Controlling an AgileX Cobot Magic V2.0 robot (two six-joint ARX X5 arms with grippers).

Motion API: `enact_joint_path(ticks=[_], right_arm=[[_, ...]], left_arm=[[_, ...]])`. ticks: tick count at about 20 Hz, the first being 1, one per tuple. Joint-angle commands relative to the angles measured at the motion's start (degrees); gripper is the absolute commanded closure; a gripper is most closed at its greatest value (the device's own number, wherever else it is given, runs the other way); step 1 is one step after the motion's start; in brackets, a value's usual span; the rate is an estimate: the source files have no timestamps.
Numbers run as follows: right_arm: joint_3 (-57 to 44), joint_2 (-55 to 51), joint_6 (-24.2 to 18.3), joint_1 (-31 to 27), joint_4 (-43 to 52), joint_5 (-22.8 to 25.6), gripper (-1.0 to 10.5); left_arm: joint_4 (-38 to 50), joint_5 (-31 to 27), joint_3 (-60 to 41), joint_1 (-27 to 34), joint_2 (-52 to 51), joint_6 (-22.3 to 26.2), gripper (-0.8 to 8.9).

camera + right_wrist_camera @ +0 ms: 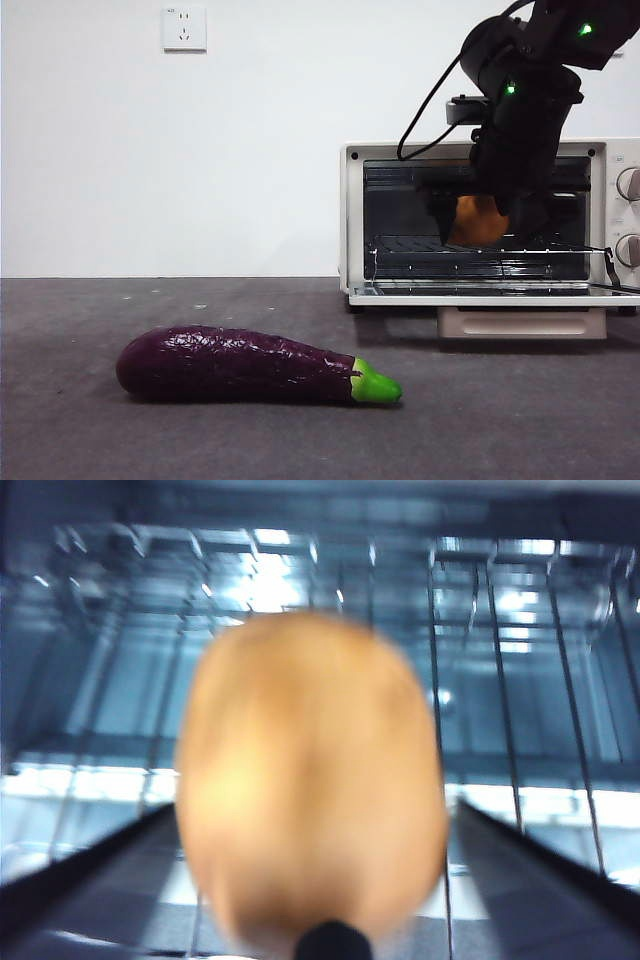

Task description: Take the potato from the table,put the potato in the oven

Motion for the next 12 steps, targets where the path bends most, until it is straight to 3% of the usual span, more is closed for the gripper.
enact_joint_path(ticks=[1, 5, 8, 12], right_arm=[[2.0, 0.6, 1.0, 0.1, -0.8, 0.1, 3.4], [4.4, -4.2, 1.0, 0.9, -7.4, 2.4, 3.4], [5.1, -10.7, 5.7, 2.1, -28.0, 2.1, 3.4], [5.1, -20.7, 3.7, 7.4, -43.8, 3.9, 3.5]], left_arm=[[0.3, 0.3, -0.2, 0.2, 0.1, 0.2, 8.19], [0.3, 0.3, -0.2, 0.2, 0.4, 0.2, 8.18], [2.3, 0.3, -0.2, 0.2, 2.1, 1.4, 8.18], [14.2, 1.4, -0.2, 0.2, 7.0, 4.3, 8.2]])
